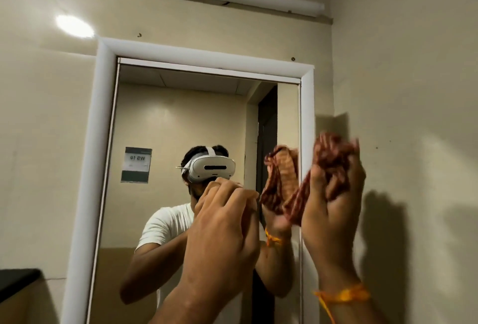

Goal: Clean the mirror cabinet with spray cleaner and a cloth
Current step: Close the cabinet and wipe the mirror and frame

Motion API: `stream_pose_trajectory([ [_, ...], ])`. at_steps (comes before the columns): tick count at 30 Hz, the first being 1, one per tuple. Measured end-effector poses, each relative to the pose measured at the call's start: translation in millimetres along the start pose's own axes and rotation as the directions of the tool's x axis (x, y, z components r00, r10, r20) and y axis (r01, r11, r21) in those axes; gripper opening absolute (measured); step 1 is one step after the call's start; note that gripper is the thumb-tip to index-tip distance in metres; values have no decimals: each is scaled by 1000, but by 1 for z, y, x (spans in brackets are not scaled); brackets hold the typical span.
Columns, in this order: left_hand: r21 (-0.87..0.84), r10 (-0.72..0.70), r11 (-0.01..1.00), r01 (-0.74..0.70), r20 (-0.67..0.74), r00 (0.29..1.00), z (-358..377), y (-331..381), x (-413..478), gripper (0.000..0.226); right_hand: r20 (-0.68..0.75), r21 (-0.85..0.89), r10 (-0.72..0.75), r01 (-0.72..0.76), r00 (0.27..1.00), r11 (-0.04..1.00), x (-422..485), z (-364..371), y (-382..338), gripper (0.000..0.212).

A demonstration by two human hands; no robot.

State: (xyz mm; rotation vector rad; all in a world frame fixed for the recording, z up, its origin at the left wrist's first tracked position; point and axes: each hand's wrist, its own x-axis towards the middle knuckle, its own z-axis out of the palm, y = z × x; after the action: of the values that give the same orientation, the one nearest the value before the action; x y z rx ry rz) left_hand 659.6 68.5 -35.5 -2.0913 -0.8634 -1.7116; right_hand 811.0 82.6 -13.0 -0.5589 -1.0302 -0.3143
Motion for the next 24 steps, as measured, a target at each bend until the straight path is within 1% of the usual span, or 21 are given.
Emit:
stream_pose_trajectory([
  [2, 14, -4, 1000, 5, -33, 999, -10, -4, 0, 20, -44, -60, -155, 152, 987, 987, 34, 22, -5, 58],
  [5, 32, -36, 999, 38, -81, 996, -27, -15, 1, 25, -53, -145, -221, 212, 974, 966, 78, 57, -8, 57],
  [6, 28, -51, 998, 54, -92, 994, -32, -18, 1, 27, -55, -191, -229, 215, 972, 958, 88, 65, -5, 57],
  [8, 17, -75, 997, 77, -118, 990, -42, -26, 1, 26, -28, -274, -195, 180, 980, 945, 102, 82, -4, 57],
  [9, 8, -87, 996, 89, -139, 987, -48, -31, 0, 25, -23, -311, -167, 151, 986, 938, 103, 92, -6, 57],
  [11, -8, -115, 993, 116, -189, 975, -61, -42, -3, 25, -35, -400, -169, 141, 985, 906, 95, 112, -9, 56],
  [14, -32, -177, 984, 174, -238, 955, -80, -54, -8, 24, -33, -458, -200, 164, 979, 874, 73, 141, -23, 55],
  [16, -31, -198, 980, 197, -263, 944, -92, -64, -9, 22, 14, -467, -222, 202, 975, 861, 59, 164, -38, 55],
  [17, -30, -206, 978, 206, -275, 939, -96, -69, -9, 22, 56, -467, -251, 248, 966, 849, 52, 175, -47, 55],
  [19, -48, -225, 974, 221, -305, 925, -103, -78, -8, 22, 176, -437, -331, 375, 927, 818, 34, 198, -66, 55],
  [21, -105, -263, 965, 241, -376, 889, -108, -83, -7, 21, 324, -376, -423, 525, 846, 763, 9, 215, -81, 57],
  [22, -140, -286, 958, 249, -425, 859, -111, -84, -8, 20, 401, -326, -474, 606, 784, 726, -8, 220, -86, 57],
  [24, -200, -323, 946, 255, -518, 792, -114, -83, -13, 18, 548, -206, -550, 739, 630, 641, -44, 218, -88, 58],
])
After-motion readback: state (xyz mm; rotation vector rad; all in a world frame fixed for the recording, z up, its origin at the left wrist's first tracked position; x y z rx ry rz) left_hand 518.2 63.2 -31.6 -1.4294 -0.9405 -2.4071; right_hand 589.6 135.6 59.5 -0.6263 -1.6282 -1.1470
